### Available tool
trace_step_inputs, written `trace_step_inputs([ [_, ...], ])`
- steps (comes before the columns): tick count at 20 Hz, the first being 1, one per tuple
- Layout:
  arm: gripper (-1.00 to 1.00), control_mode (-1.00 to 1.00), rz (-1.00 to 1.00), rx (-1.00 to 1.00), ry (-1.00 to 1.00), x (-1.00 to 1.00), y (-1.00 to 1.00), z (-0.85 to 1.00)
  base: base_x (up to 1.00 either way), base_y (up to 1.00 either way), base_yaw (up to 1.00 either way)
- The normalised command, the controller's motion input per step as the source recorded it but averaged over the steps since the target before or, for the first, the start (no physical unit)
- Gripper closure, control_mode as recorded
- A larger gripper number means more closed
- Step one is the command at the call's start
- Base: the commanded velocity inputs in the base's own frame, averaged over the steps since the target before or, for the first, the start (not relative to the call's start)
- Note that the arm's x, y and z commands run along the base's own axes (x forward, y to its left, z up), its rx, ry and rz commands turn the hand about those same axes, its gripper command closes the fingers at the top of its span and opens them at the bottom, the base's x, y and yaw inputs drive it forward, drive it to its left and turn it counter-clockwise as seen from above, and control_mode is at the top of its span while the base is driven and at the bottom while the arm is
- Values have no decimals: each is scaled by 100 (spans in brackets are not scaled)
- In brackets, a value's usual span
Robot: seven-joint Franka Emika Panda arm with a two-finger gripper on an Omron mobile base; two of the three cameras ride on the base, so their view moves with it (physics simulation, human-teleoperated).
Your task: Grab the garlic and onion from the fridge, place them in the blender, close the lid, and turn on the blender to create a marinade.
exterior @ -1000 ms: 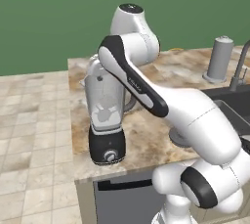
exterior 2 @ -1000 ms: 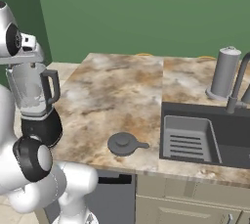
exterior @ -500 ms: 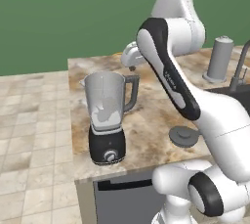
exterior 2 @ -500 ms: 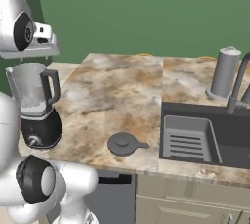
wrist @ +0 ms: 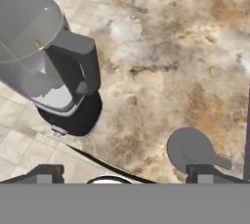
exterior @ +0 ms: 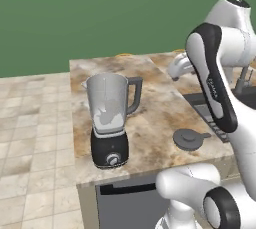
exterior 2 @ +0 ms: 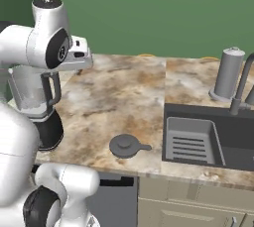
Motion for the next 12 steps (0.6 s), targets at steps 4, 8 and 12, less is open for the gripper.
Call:
trace_step_inputs([
  [4, -100, -100, 19, 0, 0, -1, -100, -45, 0, 0, 0],
  [8, -100, -100, 29, 0, -3, 0, -100, -79, 0, 0, 0],
  [12, -100, -100, 35, 0, -8, 0, -100, -100, 0, 0, 0],
])
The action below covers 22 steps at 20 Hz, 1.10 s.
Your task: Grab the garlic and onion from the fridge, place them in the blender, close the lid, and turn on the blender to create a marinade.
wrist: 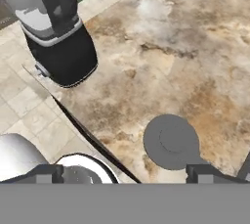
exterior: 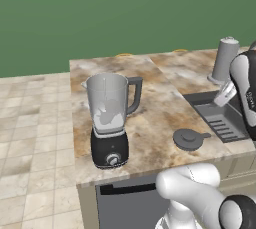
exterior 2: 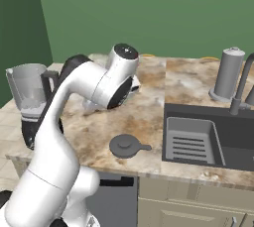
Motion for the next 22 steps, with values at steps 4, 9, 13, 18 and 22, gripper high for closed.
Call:
trace_step_inputs([
  [4, -100, -100, 44, 0, -18, 17, -90, -100, 0, 0, 0],
  [9, -100, -100, 49, 0, -30, 36, -64, -68, 0, 0, 0],
  [13, -100, -100, 37, 0, -8, 40, -15, -60, 0, 0, 0],
  [18, -100, -100, 17, -6, 1, 44, 0, -60, 0, 0, 0],
  [22, -100, -100, 16, -6, 3, 53, 0, -69, 0, 0, 0],
])
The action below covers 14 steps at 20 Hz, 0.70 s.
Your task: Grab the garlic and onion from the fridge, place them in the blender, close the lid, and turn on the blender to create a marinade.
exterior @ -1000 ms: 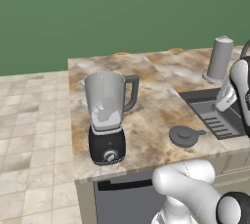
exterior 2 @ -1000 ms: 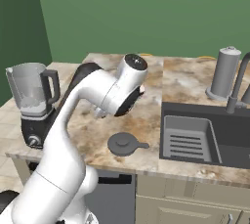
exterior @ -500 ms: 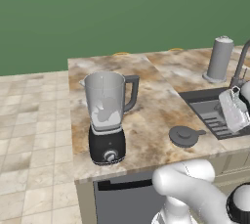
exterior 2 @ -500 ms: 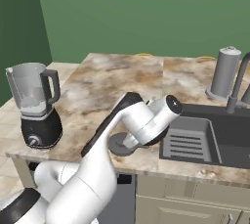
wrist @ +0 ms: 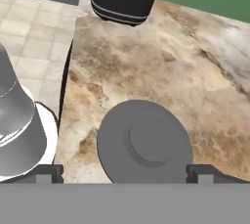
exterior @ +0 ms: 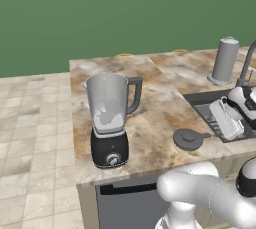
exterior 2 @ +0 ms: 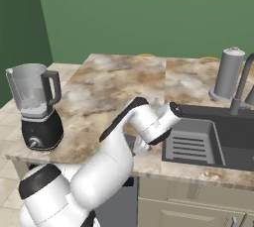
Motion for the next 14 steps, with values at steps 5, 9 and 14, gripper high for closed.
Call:
trace_step_inputs([
  [5, -100, -100, 12, -5, 1, 37, -11, -69, 0, 0, 0],
  [9, -100, -100, 7, -2, 3, 27, -30, -63, 0, 0, 0],
  [14, -100, -100, 2, 0, 4, 35, -19, -38, 0, 0, 0],
])
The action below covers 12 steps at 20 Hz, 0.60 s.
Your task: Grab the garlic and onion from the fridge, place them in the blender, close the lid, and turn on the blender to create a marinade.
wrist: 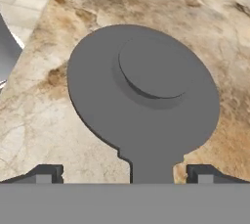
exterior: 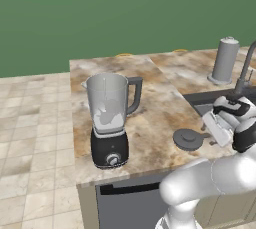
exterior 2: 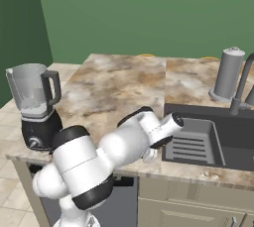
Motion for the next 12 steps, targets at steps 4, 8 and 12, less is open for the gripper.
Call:
trace_step_inputs([
  [4, -100, -100, 0, 0, 1, 38, 0, -3, 0, 0, 0],
  [8, -100, -100, 0, -2, 3, 27, 0, -17, 0, 0, 0],
  [12, -100, -100, 0, -7, 3, 3, 0, -51, 0, 0, 0],
])
